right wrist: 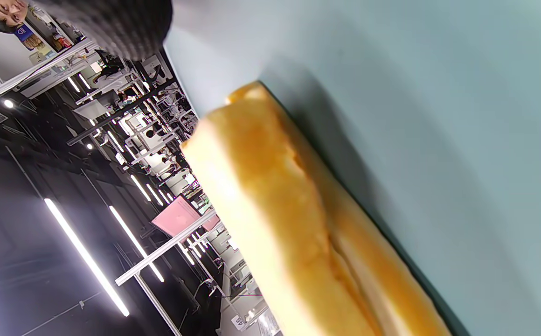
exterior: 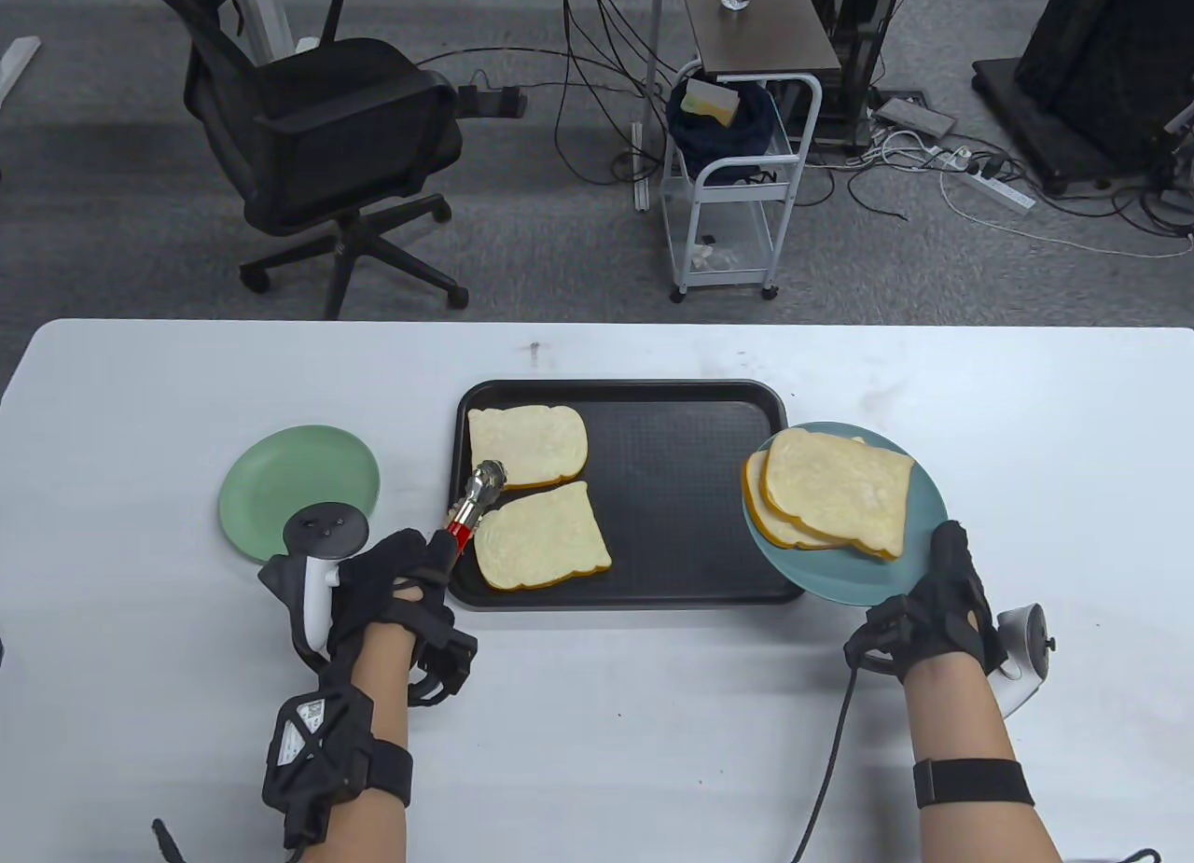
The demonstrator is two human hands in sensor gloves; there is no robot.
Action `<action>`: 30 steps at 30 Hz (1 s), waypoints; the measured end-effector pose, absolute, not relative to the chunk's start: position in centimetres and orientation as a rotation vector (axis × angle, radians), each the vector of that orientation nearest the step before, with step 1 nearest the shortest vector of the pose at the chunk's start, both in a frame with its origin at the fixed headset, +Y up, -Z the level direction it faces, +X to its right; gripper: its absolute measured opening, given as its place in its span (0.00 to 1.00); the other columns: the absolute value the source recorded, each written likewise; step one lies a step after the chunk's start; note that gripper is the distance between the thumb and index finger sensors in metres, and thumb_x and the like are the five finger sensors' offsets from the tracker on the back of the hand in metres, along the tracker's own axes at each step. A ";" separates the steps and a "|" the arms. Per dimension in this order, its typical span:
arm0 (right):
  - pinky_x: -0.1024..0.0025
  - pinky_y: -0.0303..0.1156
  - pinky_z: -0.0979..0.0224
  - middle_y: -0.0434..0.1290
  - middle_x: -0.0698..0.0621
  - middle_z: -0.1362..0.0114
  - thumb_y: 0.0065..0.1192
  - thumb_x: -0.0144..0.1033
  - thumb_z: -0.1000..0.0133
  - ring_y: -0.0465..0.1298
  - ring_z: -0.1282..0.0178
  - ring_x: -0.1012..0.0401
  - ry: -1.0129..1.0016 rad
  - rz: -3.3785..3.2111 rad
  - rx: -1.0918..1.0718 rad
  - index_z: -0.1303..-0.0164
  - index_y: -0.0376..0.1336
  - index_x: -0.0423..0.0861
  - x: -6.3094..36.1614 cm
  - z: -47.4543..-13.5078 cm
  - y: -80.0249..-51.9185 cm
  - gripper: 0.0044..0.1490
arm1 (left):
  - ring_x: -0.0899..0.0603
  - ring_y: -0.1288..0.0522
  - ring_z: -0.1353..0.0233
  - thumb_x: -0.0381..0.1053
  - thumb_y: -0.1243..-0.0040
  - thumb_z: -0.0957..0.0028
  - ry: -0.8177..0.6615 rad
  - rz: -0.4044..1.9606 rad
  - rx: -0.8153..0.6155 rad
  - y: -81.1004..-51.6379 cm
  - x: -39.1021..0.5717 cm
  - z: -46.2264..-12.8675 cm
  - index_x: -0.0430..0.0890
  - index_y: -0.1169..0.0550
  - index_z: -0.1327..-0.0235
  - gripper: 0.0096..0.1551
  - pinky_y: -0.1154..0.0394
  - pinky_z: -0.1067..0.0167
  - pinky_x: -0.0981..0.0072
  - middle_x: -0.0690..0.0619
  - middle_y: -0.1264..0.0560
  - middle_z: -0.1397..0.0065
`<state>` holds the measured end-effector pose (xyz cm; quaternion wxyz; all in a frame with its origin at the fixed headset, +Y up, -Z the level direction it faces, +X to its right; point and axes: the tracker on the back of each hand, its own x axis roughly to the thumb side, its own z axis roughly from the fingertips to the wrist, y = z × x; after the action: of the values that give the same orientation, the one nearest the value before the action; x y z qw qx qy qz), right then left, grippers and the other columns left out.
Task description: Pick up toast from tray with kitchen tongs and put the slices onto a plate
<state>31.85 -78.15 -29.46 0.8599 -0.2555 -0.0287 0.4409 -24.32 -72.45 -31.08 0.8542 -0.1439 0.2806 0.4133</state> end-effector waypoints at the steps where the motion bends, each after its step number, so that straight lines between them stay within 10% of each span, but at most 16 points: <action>1: 0.53 0.83 0.54 0.71 0.41 0.36 0.48 0.57 0.44 0.83 0.53 0.46 -0.060 0.928 -0.536 0.35 0.51 0.51 31.8 -29.5 -78.1 0.32 | 0.46 0.08 0.71 0.65 0.32 0.54 0.590 0.861 -0.304 -72.4 -24.2 -31.3 0.49 0.26 0.34 0.38 0.12 0.62 0.50 0.41 0.16 0.37; 30: 0.53 0.83 0.54 0.71 0.41 0.36 0.48 0.57 0.44 0.83 0.53 0.46 -0.060 0.949 -0.538 0.35 0.51 0.51 31.9 -29.7 -78.4 0.32 | 0.47 0.08 0.70 0.66 0.38 0.51 0.598 1.211 -0.419 -75.5 -24.1 -34.0 0.49 0.30 0.31 0.38 0.12 0.61 0.52 0.40 0.18 0.35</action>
<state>31.90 -78.44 -29.75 0.8544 -0.2559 -0.0285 0.4514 -24.05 -75.49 -34.04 0.7603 -0.1925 0.2749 0.5562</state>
